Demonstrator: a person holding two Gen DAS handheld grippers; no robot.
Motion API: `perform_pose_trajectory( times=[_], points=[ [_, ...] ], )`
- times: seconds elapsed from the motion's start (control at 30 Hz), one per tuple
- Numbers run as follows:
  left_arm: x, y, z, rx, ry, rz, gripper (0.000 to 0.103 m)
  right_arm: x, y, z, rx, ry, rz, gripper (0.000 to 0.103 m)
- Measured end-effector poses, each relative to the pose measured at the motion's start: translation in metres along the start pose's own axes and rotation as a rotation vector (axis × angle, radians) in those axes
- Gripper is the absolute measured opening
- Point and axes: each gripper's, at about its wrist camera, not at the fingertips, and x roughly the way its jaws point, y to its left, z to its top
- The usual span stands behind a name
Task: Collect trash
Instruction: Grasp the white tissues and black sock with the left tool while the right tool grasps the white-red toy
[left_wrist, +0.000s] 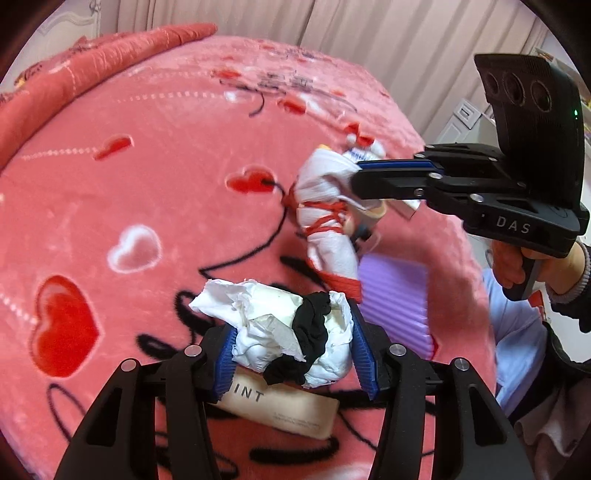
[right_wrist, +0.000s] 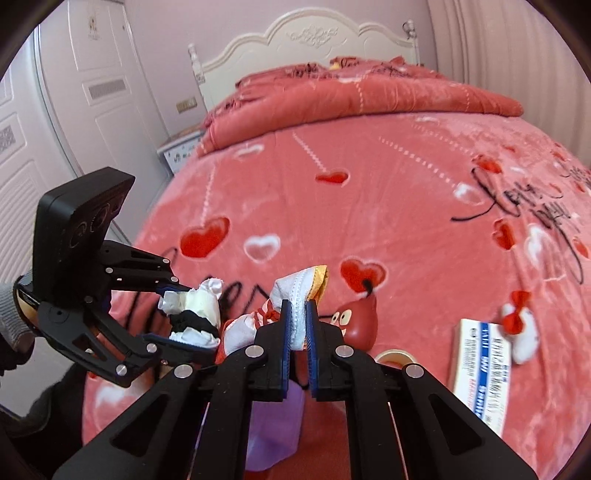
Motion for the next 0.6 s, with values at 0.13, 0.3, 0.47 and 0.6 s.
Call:
perform_pose_trajectory(
  times=[0.13,0.3,0.47,0.6],
  points=[
    [-0.026,-0.016,-0.001,0.027,-0.029,0.019,0.054,-0.035,0.012,0.0,0.003,-0.04,0.004,0.008],
    [-0.052,-0.047,-0.011,0.056,-0.048,0.026,0.054,-0.074,0.031,-0.016,0.021,-0.067,0.024,0.008],
    [-0.066,-0.081,-0.029,0.086,-0.049,0.031,0.054,-0.108,0.054,-0.044,0.033,-0.079,0.037,0.008],
    [-0.071,-0.105,-0.049,0.088,-0.043,0.02,0.054,-0.133,0.068,-0.071,0.059,-0.084,0.037,0.008]
  ],
)
